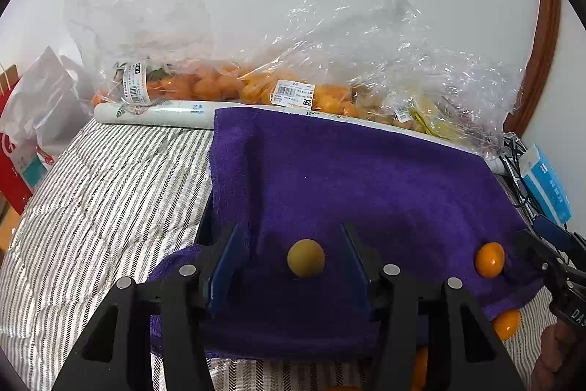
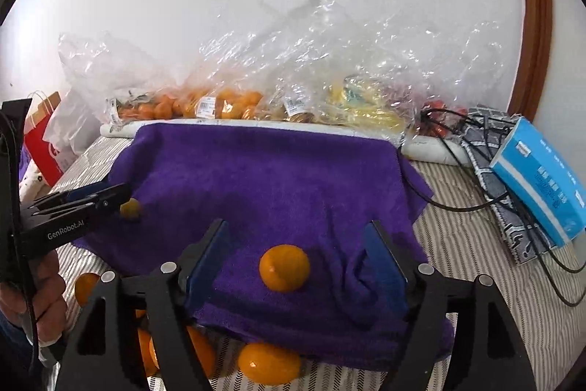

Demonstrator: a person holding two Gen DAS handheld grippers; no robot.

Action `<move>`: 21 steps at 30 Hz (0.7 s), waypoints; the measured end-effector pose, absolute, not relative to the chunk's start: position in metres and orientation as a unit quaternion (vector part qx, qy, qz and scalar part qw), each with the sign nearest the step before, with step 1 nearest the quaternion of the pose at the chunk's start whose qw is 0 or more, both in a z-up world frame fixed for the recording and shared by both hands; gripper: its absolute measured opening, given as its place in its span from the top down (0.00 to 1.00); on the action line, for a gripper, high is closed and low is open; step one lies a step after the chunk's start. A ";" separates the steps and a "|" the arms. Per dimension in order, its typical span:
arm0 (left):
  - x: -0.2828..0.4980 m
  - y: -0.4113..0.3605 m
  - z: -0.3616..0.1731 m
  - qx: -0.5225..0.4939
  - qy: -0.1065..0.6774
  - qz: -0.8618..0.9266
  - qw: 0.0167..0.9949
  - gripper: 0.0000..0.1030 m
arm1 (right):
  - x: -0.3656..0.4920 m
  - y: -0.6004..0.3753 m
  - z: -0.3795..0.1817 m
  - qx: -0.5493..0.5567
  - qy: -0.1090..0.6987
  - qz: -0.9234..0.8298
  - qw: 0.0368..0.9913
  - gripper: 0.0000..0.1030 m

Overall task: Organize fruits
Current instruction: 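Open the right tool to drop the orange on the towel while left releases the yellow fruit, then withdraw both tools and move the right tool around another orange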

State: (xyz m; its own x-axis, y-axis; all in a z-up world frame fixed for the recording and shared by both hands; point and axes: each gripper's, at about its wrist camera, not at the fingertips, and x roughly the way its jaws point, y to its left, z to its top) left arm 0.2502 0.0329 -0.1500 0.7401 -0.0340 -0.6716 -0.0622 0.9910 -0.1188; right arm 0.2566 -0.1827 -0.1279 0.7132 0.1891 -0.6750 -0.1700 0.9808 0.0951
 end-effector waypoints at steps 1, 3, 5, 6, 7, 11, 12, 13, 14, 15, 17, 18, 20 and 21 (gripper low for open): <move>0.249 0.033 -0.150 -0.068 0.358 0.008 0.931 0.50 | 0.256 -0.184 -0.127 0.017 0.365 0.100 0.926 0.27; 0.247 0.033 -0.148 -0.070 0.351 0.011 0.934 0.50 | 0.255 -0.185 -0.125 0.022 0.362 0.099 0.927 0.27; 0.245 0.033 -0.146 -0.067 0.346 0.008 0.936 0.50 | 0.254 -0.186 -0.124 0.019 0.358 0.093 0.929 0.27; 0.243 0.033 -0.144 -0.067 0.342 0.007 0.937 0.50 | 0.253 -0.186 -0.122 0.016 0.355 0.092 0.930 0.27; 0.242 0.033 -0.143 -0.067 0.340 0.007 0.938 0.50 | 0.252 -0.186 -0.120 0.014 0.350 0.088 0.932 0.27; 0.238 0.035 -0.139 -0.068 0.333 0.007 0.940 0.50 | 0.252 -0.187 -0.116 0.023 0.359 0.091 0.929 0.29; 0.237 0.036 -0.138 -0.070 0.333 0.007 0.940 0.50 | 0.253 -0.188 -0.115 0.025 0.366 0.092 0.926 0.32; 0.236 0.037 -0.137 -0.074 0.334 0.003 0.939 0.50 | 0.253 -0.188 -0.114 0.029 0.372 0.097 0.922 0.37; 0.236 0.038 -0.136 -0.081 0.336 -0.005 0.938 0.50 | 0.253 -0.188 -0.113 0.033 0.375 0.103 0.921 0.37; 0.235 0.039 -0.135 -0.084 0.338 -0.007 0.937 0.50 | 0.252 -0.188 -0.112 0.037 0.376 0.106 0.920 0.37; 0.233 0.040 -0.134 -0.085 0.340 -0.005 0.937 0.50 | 0.247 -0.189 -0.107 0.049 0.372 0.114 0.920 0.37; 0.232 0.041 -0.134 -0.085 0.340 -0.005 0.936 0.50 | 0.245 -0.188 -0.105 0.050 0.373 0.121 0.919 0.38; 0.230 0.043 -0.133 -0.087 0.341 -0.003 0.936 0.50 | 0.239 -0.186 -0.103 0.055 0.378 0.128 0.915 0.43; 0.229 0.044 -0.132 -0.090 0.342 -0.003 0.935 0.50 | 0.234 -0.187 -0.102 0.057 0.380 0.128 0.914 0.43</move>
